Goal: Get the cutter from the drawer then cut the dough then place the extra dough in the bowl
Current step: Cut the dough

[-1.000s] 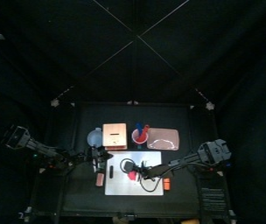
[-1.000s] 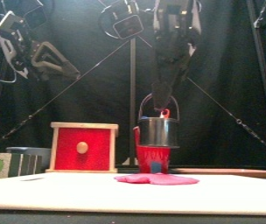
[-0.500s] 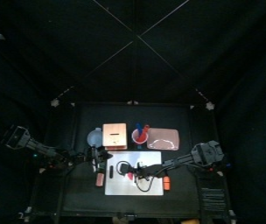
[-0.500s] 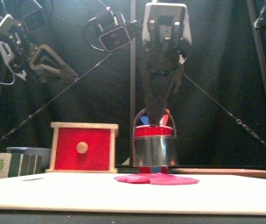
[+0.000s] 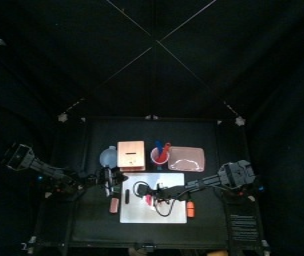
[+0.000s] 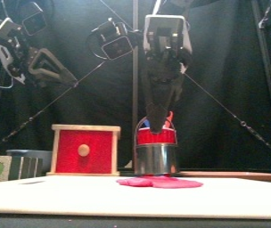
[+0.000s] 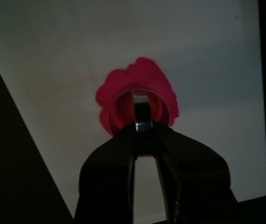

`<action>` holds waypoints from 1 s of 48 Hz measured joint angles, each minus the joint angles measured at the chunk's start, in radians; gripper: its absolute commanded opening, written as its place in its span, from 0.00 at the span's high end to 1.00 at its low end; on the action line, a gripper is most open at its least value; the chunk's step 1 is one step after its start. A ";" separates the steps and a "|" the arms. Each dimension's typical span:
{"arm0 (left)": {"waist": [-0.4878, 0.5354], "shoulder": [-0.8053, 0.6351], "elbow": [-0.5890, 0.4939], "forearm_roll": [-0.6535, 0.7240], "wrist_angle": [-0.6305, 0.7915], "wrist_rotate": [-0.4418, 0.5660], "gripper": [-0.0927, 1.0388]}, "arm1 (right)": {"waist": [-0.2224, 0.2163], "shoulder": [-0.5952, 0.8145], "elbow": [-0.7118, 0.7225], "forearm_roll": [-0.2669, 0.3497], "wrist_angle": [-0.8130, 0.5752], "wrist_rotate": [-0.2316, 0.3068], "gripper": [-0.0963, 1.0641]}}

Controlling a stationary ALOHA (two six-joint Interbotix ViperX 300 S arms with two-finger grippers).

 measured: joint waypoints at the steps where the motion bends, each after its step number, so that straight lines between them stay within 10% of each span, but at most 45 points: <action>1: 0.000 0.002 0.000 0.000 0.002 0.000 0.50 | 0.000 0.000 0.002 0.000 0.000 0.000 0.46; 30: 0.002 0.002 0.002 -0.011 0.000 0.000 0.50 | 0.000 0.012 0.009 0.000 -0.020 0.000 0.42; 48: -0.008 0.002 0.002 0.009 0.008 -0.006 0.50 | 0.000 0.015 0.008 -0.008 -0.046 0.006 0.16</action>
